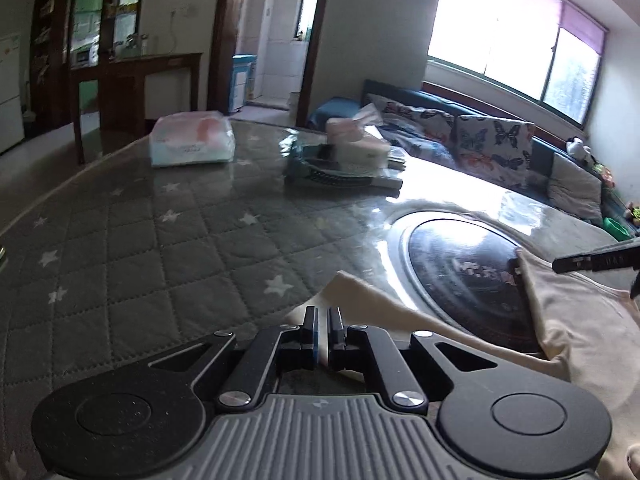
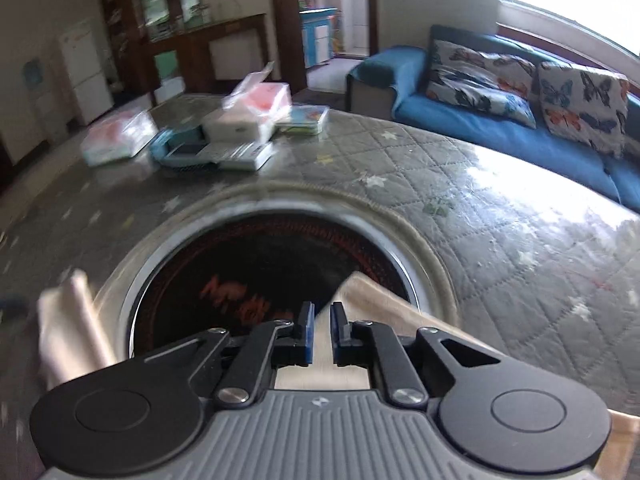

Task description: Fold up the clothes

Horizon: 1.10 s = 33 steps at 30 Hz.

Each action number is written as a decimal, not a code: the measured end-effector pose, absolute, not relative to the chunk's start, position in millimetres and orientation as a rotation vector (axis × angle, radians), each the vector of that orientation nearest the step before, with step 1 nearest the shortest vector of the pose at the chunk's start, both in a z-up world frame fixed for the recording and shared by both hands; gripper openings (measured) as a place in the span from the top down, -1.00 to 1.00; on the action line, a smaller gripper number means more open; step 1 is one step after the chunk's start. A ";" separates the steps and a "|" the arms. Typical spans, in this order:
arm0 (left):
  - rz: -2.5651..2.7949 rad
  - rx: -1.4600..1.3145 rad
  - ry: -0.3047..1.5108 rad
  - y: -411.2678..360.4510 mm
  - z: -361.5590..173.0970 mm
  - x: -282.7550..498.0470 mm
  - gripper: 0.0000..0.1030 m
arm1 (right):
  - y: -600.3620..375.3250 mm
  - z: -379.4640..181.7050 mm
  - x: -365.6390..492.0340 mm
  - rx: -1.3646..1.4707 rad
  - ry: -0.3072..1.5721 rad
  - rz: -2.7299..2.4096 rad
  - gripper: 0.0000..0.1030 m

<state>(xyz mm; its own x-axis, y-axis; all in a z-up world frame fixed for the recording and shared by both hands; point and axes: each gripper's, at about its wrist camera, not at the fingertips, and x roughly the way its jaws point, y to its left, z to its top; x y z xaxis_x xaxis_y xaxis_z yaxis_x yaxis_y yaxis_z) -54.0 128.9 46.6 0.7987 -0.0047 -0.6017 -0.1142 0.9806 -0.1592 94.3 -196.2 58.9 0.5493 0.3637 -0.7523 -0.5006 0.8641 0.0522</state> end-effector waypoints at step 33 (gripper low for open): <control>-0.112 -0.012 0.665 39.7 58.1 -31.3 0.85 | -258.9 44.2 -119.1 -0.394 0.969 0.681 0.56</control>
<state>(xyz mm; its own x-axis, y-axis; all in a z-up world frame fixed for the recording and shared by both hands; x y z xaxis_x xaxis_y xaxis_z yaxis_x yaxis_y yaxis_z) -31.3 39.7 58.1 0.7809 -0.1079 -0.6153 0.1000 0.9939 -0.0475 -119.1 -258.9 44.2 0.3851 0.3504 -0.8538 -0.6848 0.7287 -0.0099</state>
